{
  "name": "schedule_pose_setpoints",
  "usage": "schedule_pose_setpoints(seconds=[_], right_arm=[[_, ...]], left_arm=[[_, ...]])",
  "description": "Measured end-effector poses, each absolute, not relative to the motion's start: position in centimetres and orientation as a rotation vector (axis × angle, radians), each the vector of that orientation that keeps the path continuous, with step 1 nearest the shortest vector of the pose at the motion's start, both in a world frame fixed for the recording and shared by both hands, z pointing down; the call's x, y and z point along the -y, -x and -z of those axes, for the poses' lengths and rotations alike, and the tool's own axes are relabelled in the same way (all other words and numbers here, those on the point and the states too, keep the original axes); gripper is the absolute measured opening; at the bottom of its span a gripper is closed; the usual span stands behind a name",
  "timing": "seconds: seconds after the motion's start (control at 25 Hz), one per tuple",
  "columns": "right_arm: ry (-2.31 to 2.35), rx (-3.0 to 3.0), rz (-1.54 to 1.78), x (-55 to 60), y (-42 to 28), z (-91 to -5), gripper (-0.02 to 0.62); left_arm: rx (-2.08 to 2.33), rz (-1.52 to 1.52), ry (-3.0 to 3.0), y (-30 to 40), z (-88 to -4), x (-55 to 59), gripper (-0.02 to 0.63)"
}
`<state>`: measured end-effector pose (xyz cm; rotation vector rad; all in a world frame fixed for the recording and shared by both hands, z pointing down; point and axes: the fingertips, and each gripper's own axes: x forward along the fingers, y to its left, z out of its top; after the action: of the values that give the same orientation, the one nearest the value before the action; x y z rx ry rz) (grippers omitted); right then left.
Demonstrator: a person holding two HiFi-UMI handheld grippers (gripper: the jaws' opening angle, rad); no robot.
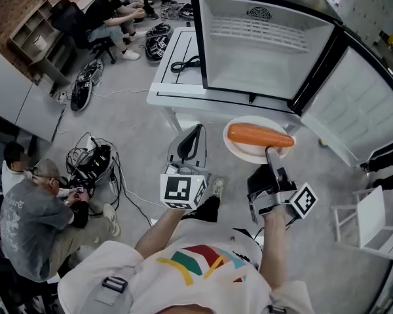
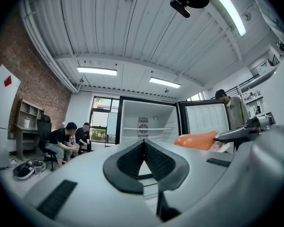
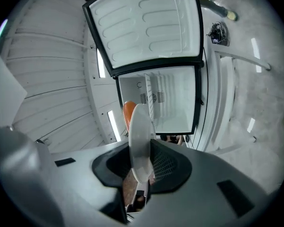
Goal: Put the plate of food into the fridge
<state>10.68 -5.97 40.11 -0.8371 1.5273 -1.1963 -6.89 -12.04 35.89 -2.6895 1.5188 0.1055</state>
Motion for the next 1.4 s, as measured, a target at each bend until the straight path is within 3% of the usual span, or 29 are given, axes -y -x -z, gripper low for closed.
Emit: schedule_pose_setpoints(seconds=[0.52,1.4], right_arm=[[0.921,-1.515,1.205,26.3,-16.2,-41.6,0.092],[0.988,-1.444,1.465,41.6,-19.9,-52.7,0.092]], left_arm=[[-1.544,-0.144,2.763,1.9,-36.3,30.8,0.005],[-1.632,0.009,2.829,-4.2,-42.0,42.0,0.005]])
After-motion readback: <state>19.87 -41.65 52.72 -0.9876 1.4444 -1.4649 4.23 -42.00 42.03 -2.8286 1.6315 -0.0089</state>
